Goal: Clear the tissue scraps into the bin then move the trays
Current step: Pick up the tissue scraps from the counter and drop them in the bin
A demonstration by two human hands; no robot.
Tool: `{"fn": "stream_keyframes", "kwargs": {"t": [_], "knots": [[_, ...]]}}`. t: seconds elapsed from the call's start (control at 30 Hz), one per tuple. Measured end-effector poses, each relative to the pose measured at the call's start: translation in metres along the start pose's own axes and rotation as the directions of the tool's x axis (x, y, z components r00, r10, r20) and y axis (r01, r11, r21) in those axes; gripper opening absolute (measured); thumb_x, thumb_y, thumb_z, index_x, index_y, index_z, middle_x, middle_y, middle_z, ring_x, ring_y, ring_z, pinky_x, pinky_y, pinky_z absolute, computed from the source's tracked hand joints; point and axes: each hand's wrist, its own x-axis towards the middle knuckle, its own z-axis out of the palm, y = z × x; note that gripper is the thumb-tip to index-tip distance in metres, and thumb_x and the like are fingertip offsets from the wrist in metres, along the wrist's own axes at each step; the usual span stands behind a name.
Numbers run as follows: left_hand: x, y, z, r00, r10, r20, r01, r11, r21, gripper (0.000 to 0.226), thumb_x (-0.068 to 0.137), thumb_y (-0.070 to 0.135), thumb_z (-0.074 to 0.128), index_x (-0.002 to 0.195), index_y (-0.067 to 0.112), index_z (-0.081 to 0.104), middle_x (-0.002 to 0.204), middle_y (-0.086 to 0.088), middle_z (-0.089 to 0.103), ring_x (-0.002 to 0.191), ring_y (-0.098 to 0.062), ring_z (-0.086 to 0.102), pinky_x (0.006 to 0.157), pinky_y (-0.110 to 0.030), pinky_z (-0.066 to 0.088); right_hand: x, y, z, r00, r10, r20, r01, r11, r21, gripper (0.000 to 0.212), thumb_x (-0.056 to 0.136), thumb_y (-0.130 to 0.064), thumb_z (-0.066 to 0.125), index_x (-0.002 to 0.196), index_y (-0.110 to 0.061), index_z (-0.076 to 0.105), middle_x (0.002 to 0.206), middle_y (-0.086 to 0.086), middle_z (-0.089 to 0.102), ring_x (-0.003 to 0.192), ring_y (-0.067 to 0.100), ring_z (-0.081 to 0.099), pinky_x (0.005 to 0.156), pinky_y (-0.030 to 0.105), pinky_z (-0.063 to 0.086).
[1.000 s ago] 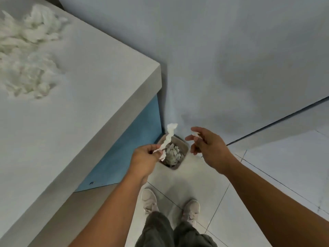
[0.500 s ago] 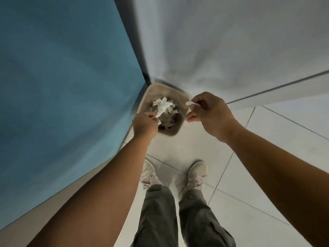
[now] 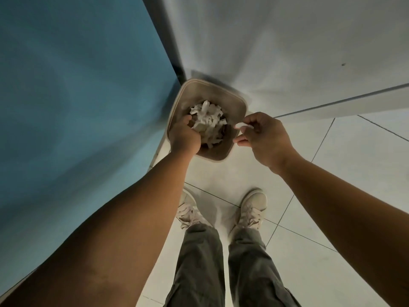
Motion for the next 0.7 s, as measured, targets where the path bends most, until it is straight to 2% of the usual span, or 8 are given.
{"fn": "stream_keyframes", "kwargs": {"t": [0.07,0.17,0.3,0.4,0.47,0.57,0.7], "knots": [[-0.009,-0.003,-0.010,0.999,0.041,-0.013,-0.041,0.999,-0.020,0.049,0.090,0.000,0.049,0.134,0.018,0.058,0.134,-0.005,0.061,0.123,-0.022,0.056,0.107,-0.036,0.044,0.009,0.003,0.007,1.000,0.005,-0.005,-0.006,0.996,-0.085,0.013,0.096,-0.005,0.052,0.101,-0.015,0.060,0.091,0.014,0.072,0.078,0.019,0.073,0.079,0.036,0.060],[-0.023,-0.005,-0.022,0.993,0.110,-0.033,-0.110,0.994,-0.008,0.042,0.091,0.000,0.050,0.128,0.016,0.063,0.127,-0.006,0.065,0.118,-0.020,0.060,0.103,-0.031,0.046,0.030,0.009,0.027,0.997,-0.071,0.034,0.078,0.947,-0.311,0.016,0.094,-0.014,0.053,0.098,-0.028,0.061,0.090,0.006,0.072,0.080,0.017,0.071,0.081,0.040,0.058],[-0.034,-0.011,-0.032,0.990,0.137,-0.029,-0.137,0.990,-0.012,0.038,0.094,0.002,0.050,0.126,0.018,0.064,0.125,-0.003,0.066,0.116,-0.016,0.061,0.100,-0.028,0.049,0.057,0.014,0.054,0.981,-0.139,0.134,0.189,0.833,-0.520,0.020,0.095,-0.020,0.056,0.113,-0.024,0.062,0.112,0.006,0.067,0.101,0.023,0.062,0.083,0.028,0.048],[-0.041,-0.012,-0.038,0.987,0.153,-0.045,-0.153,0.988,0.001,0.037,0.096,0.003,0.050,0.127,0.019,0.063,0.126,-0.001,0.065,0.116,-0.015,0.061,0.093,-0.020,0.046,0.063,0.018,0.060,0.979,-0.094,0.183,0.186,0.787,-0.588,0.039,0.094,-0.022,0.057,0.132,-0.025,0.053,0.123,0.010,0.064,0.111,0.029,0.060,0.090,0.033,0.050],[-0.046,-0.011,-0.043,0.986,0.155,-0.059,-0.154,0.988,0.009,0.038,0.096,0.003,0.050,0.126,0.019,0.064,0.126,-0.001,0.066,0.115,-0.014,0.062,0.091,-0.017,0.044,0.057,0.018,0.057,0.980,-0.103,0.171,0.187,0.766,-0.615,0.045,0.095,-0.022,0.055,0.139,-0.026,0.047,0.126,0.012,0.062,0.112,0.032,0.059,0.088,0.030,0.047],[-0.061,0.000,-0.055,0.985,0.160,-0.068,-0.159,0.987,0.012,0.039,0.095,0.004,0.049,0.126,0.021,0.063,0.126,0.000,0.066,0.113,-0.013,0.062,0.088,-0.013,0.042,0.027,0.008,0.043,0.980,-0.151,0.133,0.201,0.754,-0.625,0.042,0.095,-0.023,0.053,0.137,-0.024,0.050,0.123,0.012,0.064,0.110,0.033,0.059,0.086,0.029,0.045],[-0.105,0.030,-0.081,0.978,0.195,-0.078,-0.194,0.981,0.027,0.038,0.093,0.007,0.053,0.128,0.020,0.063,0.126,-0.001,0.065,0.115,-0.015,0.061,0.088,-0.016,0.042,-0.035,-0.022,0.014,0.968,-0.212,0.135,0.250,0.757,-0.603,0.039,0.093,-0.028,0.058,0.132,-0.023,0.055,0.123,0.005,0.064,0.110,0.027,0.059,0.090,0.028,0.045]]}}
